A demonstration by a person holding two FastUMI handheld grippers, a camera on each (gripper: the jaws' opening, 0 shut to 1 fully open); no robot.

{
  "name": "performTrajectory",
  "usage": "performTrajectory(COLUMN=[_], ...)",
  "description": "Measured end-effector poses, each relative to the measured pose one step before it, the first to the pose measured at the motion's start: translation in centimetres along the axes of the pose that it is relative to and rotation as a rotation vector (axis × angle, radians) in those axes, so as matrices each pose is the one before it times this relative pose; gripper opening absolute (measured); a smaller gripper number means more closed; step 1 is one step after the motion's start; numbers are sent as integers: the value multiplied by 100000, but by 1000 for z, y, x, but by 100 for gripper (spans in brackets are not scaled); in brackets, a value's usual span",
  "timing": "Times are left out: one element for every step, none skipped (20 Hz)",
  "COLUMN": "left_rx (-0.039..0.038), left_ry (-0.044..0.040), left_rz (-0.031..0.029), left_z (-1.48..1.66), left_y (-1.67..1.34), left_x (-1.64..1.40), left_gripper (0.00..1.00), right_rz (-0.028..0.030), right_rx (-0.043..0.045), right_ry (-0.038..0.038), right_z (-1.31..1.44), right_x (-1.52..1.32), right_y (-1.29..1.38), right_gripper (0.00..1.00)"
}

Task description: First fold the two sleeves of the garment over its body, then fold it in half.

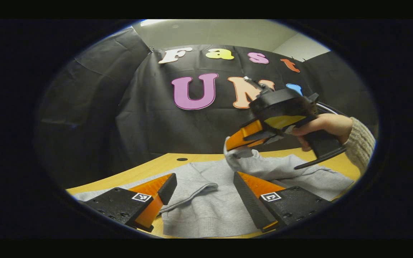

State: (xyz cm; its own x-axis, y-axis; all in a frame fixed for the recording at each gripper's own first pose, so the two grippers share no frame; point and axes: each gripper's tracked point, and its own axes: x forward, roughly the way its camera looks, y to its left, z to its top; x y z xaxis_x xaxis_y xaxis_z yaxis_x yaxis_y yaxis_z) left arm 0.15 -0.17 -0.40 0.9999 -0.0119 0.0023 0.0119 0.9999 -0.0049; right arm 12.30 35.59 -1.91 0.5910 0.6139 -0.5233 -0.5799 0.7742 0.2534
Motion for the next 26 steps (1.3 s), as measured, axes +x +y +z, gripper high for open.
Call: performTrajectory(left_rx=[5,68,-20,-55,56,4,-36,14,34,-38,22,50,-12,2,1,19,34,51,18,-20,-7,51,70,91,73,40], left_ry=[-19,132,-53,-112,78,-5,-75,17,46,-92,23,-52,-17,15,11,37,40,86,22,-2,-28,63,18,49,20,-18], left_rz=[-6,-2,8,15,-8,6,7,8,7,5,-1,-8,17,7,21,44,234,266,122,67,90,346,776,945,1038,863], left_z=[15,-40,-164,123,-170,0,132,-58,-20,-44,-7,7,99,-14,29,-97,8,-7,55,0,-7,23,12,-99,44,-14], left_y=[-21,-13,8,39,-41,-3,47,-1,-40,-13,-48,21,19,36,5,-24,30,88,-26,-16,-13,53,88,160,164,109], left_x=[-36,12,-45,35,82,55,-52,19,-10,10,81,1,-6,-21,-40,45,11,-39,104,-124,41,-97,11,12,-61,-40], left_gripper=[94,94,94,94,94,94,94,94,94,94,94,94,94,94,94,94,94,94,94,94,94,94,94,94,94,94], right_rz=[-55,-146,-204,-336,-236,-120,11,460,1254,2712,2485,1857,1971,-231,0,247,-672,-613,375,283,-27,-384,-514,-641,-1177,-1508], right_rx=[-582,-34,52,-202,-358,-324,-380,-49,-131,1248,1313,534,-140,-1429,-1924,-2093,-2436,-1487,-456,212,444,243,29,-263,-511,-706], right_ry=[1012,460,650,813,892,720,697,625,221,-58,-99,-908,-1109,-805,-667,-480,326,-256,-945,-957,-1076,-1105,-1222,-1143,-1150,-937], right_z=[-386,-336,-293,-245,-415,-405,-362,-182,-307,65,38,346,160,98,350,40,-62,-143,128,22,124,122,13,80,65,-147], right_x=[938,735,565,554,683,826,23,187,239,38,90,3,63,-239,-141,-314,-340,-455,-562,-575,-908,-960,-1048,-1128,-1176,-1180], right_y=[421,278,63,39,0,-26,90,45,-40,396,502,403,413,306,227,178,-88,-175,90,-24,-227,-395,-361,-499,-702,-733], right_gripper=[2,2,2,2,2,2,2,0,3,6,12,30,25,53,75,72,87,94,95,97,97,97,97,97,97,97])
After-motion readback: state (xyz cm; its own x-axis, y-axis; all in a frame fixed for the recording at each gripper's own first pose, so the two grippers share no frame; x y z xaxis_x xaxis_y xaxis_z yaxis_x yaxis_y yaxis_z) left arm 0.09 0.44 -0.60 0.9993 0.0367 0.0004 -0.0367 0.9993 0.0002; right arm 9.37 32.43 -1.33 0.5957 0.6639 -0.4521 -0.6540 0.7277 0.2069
